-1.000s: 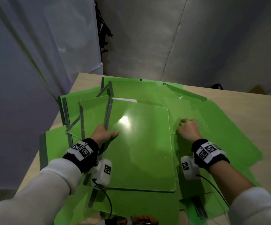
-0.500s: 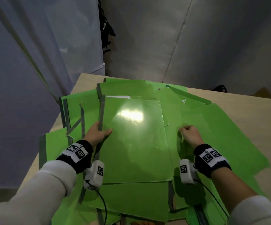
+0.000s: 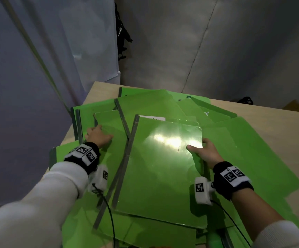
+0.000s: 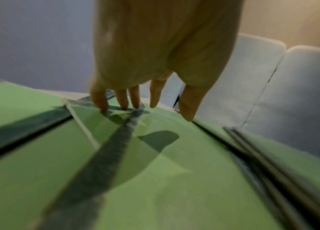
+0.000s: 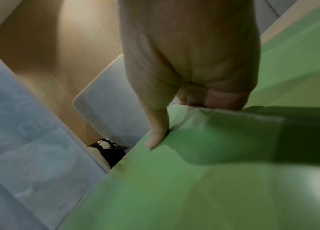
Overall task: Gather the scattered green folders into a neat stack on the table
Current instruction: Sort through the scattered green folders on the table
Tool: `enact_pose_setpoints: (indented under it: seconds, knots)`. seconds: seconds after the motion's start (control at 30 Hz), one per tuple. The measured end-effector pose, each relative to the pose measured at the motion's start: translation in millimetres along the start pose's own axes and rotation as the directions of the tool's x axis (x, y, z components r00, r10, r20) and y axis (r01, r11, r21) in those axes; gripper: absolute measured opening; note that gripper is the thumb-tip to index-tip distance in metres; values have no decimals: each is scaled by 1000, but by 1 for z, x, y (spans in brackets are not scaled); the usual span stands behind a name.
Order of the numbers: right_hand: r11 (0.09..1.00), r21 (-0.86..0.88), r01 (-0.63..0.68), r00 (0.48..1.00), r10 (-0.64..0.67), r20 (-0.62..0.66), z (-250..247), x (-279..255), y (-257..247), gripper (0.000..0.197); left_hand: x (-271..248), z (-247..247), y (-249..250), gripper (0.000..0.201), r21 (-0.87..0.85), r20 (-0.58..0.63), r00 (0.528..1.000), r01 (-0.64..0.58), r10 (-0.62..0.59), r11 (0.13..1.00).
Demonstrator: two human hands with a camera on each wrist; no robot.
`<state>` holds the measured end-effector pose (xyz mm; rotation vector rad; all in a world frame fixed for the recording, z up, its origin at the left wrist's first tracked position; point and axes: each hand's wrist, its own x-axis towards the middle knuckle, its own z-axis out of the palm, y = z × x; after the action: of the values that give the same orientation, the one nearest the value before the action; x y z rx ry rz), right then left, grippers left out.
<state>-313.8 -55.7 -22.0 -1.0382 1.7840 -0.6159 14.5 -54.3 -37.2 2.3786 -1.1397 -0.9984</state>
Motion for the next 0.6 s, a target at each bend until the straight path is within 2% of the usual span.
enact_pose_setpoints:
  seconds: [0.13, 0.23, 0.3, 0.37, 0.5, 0.6]
  knots:
    - [1000, -12, -24, 997, 25, 72, -5, 1, 3, 72, 13, -8, 1, 78, 163, -56, 998, 32, -23, 986]
    - [997, -64, -36, 992, 43, 115, -5, 2, 1, 73, 19, -10, -3, 75, 174, -67, 996, 63, -52, 983]
    - [993, -113, -28, 992, 41, 117, -3, 5, -1, 71, 23, -11, -6, 62, 84, -51, 997, 60, -56, 995]
    - [992, -129, -13, 996, 24, 85, -1, 10, -3, 70, 23, -12, -8, 46, -94, 6, 999, 52, -52, 994]
    - [985, -172, -1, 1000, 4, 16, 3, 17, -5, 70, 11, -10, -11, 69, -360, 104, 993, -9, 49, 933]
    - [970, -239, 32, 999, -24, 36, 6, 19, -1, 63, -4, -8, -18, 73, -466, 183, 977, -13, 111, 885]
